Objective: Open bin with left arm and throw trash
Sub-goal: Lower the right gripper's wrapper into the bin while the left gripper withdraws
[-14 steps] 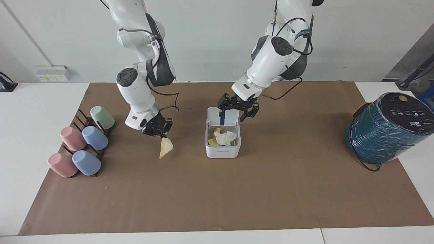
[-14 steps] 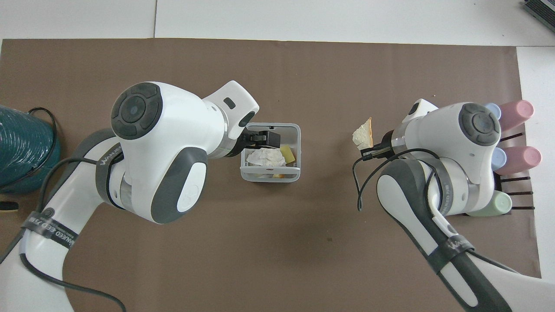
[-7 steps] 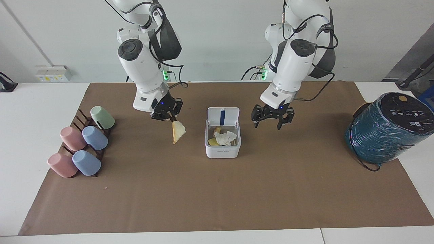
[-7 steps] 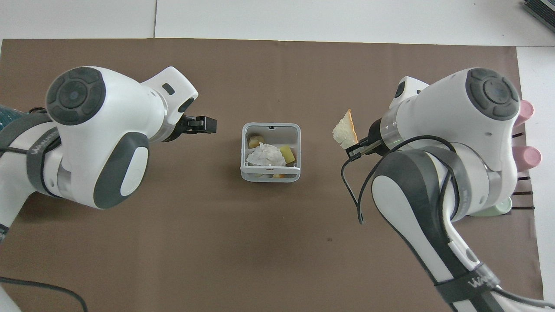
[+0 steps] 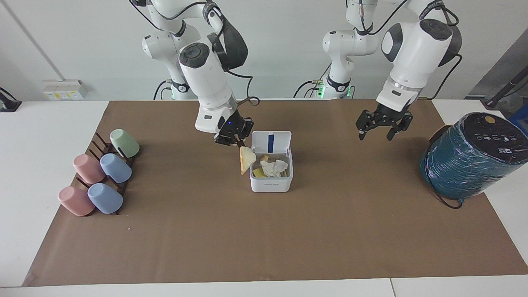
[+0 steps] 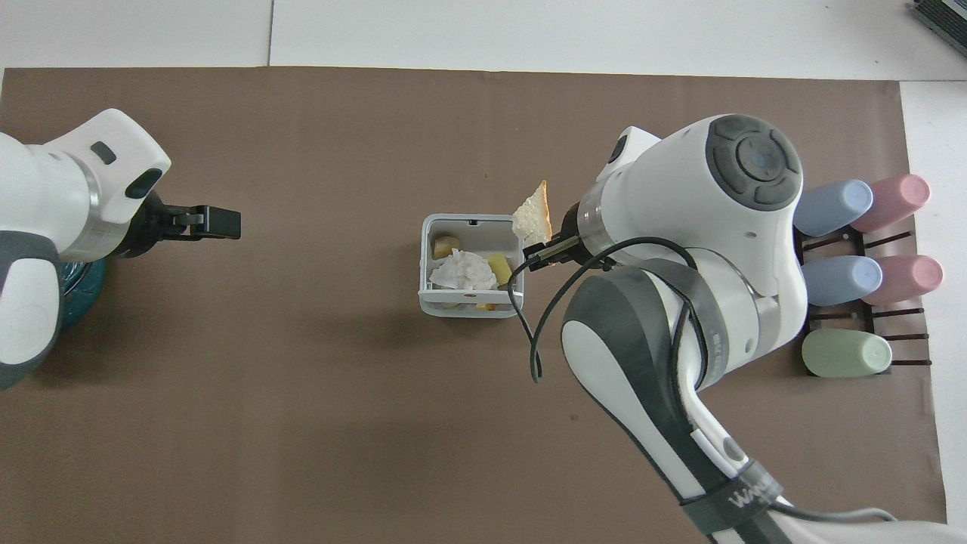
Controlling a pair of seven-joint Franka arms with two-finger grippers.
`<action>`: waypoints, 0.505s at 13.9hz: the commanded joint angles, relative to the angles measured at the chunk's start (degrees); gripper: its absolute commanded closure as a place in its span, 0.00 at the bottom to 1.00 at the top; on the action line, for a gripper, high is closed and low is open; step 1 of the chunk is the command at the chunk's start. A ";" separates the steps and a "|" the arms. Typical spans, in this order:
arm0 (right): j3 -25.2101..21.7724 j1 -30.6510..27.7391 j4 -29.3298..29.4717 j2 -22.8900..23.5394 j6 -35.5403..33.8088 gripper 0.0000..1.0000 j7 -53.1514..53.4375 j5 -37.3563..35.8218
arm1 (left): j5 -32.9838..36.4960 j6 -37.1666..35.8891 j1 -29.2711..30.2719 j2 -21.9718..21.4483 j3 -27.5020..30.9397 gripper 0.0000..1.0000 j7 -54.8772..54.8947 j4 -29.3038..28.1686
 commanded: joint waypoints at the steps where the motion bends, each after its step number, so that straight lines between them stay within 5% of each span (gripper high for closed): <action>1: 0.15 1.74 2.10 2.63 1.41 1.00 9.55 2.75 | 1.32 -6.18 1.79 0.60 -0.50 0.00 1.54 6.33; 7: 0.15 4.21 1.57 3.25 1.86 1.00 19.94 4.68 | 2.47 -20.15 3.47 4.11 -0.50 0.00 1.63 19.79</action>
